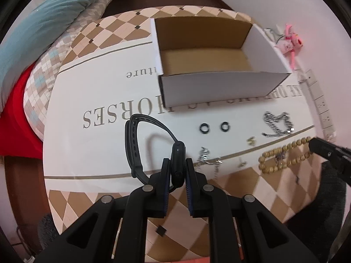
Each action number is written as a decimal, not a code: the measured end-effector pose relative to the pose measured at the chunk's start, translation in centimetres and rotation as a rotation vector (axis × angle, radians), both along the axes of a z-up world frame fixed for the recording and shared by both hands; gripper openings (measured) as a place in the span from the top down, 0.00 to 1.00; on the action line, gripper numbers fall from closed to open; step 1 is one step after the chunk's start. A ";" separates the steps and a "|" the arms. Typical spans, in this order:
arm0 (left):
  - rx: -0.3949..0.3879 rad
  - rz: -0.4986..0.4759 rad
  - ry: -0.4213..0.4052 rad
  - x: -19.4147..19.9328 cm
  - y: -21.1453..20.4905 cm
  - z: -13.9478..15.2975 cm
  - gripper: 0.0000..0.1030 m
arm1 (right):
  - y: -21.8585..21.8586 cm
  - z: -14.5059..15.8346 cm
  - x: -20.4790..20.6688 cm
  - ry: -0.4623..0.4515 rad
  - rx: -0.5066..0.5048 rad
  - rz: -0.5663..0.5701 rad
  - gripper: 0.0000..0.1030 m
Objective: Organize jewelry
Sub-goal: 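Grasp the black watch band with the left tool while the right tool grasps the bead bracelet, then carry the watch band and bracelet into the white box while both tools open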
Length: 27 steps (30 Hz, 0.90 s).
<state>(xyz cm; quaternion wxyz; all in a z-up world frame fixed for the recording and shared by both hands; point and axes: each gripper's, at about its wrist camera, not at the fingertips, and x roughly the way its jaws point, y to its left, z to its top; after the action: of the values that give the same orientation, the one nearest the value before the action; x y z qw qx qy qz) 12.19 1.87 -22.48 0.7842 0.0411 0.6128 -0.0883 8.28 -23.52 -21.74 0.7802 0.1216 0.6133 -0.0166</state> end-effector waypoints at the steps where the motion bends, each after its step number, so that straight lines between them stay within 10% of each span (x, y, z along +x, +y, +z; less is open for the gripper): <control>1: -0.018 0.006 -0.003 0.0 0.3 0.4 0.90 | 0.3 0.8 -0.1 -0.016 0.003 0.020 0.91; 17: -0.234 0.007 -0.124 3.6 -3.5 11.3 0.90 | 1.3 14.1 5.6 -0.275 0.014 0.147 0.91; 27: -0.292 0.017 -0.055 10.3 -4.0 10.5 0.90 | 2.8 12.7 12.5 -0.233 0.045 0.178 0.91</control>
<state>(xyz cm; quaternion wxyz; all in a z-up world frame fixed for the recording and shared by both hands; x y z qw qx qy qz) 22.48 -2.09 -12.01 0.7990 -0.0762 0.5720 -0.1689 20.75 -20.73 -9.06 0.8415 0.0855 0.5273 0.0807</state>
